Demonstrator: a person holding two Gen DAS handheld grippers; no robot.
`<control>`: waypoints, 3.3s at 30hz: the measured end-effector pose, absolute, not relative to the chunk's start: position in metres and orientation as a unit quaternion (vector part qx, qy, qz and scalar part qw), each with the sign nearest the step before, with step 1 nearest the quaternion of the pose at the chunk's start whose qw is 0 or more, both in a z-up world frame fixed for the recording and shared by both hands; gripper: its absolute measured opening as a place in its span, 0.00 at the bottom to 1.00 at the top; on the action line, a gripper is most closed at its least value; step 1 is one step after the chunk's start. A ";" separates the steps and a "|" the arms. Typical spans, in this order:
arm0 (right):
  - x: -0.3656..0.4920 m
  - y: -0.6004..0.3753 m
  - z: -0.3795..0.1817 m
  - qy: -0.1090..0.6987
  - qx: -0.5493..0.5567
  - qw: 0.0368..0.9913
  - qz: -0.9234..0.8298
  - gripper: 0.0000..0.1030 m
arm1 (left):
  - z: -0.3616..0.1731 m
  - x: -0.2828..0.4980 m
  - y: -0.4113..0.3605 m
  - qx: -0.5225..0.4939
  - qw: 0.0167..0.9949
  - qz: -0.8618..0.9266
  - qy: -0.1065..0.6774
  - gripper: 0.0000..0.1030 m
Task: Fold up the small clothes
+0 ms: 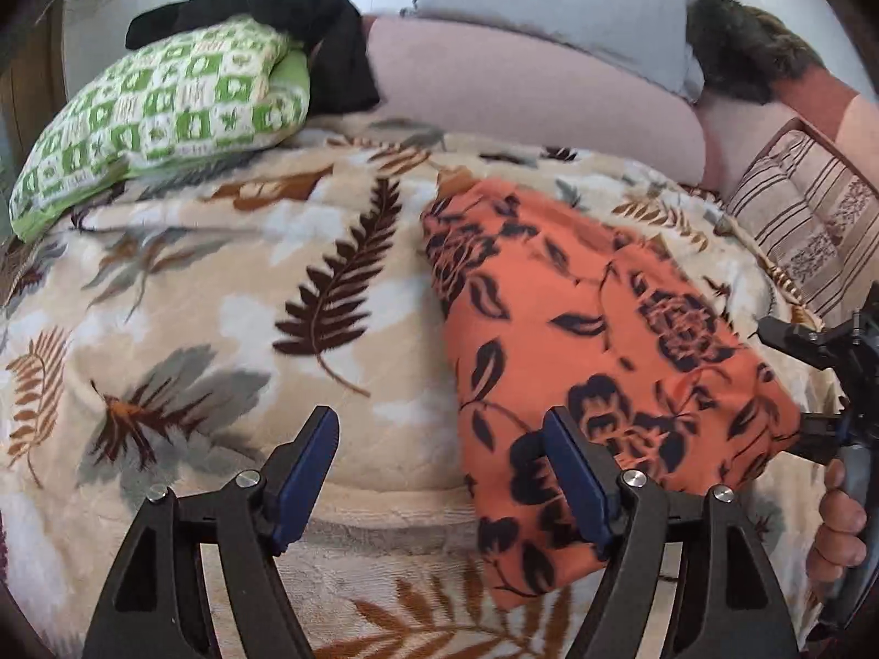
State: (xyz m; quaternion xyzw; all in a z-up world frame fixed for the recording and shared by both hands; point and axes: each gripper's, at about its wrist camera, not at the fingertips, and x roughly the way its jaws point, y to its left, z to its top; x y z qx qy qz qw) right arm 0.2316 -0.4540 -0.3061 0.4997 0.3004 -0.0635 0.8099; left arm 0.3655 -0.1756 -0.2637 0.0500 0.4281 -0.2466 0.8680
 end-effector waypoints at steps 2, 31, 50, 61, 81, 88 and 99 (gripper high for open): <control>0.239 -0.443 -0.309 0.323 0.485 0.811 -0.059 0.77 | -0.271 0.369 -0.173 0.042 0.863 -0.250 0.437 0.75; 0.356 -0.443 -0.264 0.415 0.369 0.816 -0.160 0.56 | -0.299 0.379 -0.193 0.035 0.820 -0.286 0.494 0.89; 0.518 -0.377 -0.311 0.548 0.254 0.796 -0.034 0.37 | -0.304 0.383 -0.188 0.046 0.818 -0.293 0.493 0.89; 0.425 -0.448 -0.262 0.378 0.370 0.846 -0.066 0.40 | -0.289 0.377 -0.185 0.052 0.842 -0.282 0.457 0.89; 0.239 -0.429 -0.280 0.356 0.347 0.854 -0.152 0.07 | -0.271 0.370 -0.200 0.096 0.901 -0.189 0.378 0.89; 0.316 -0.465 -0.287 0.375 0.325 0.844 -0.202 0.08 | -0.293 0.394 -0.197 0.061 0.881 -0.181 0.433 0.91; 0.286 -0.442 -0.278 0.372 0.336 0.847 -0.176 0.11 | -0.274 0.390 -0.188 0.045 0.894 -0.169 0.412 0.96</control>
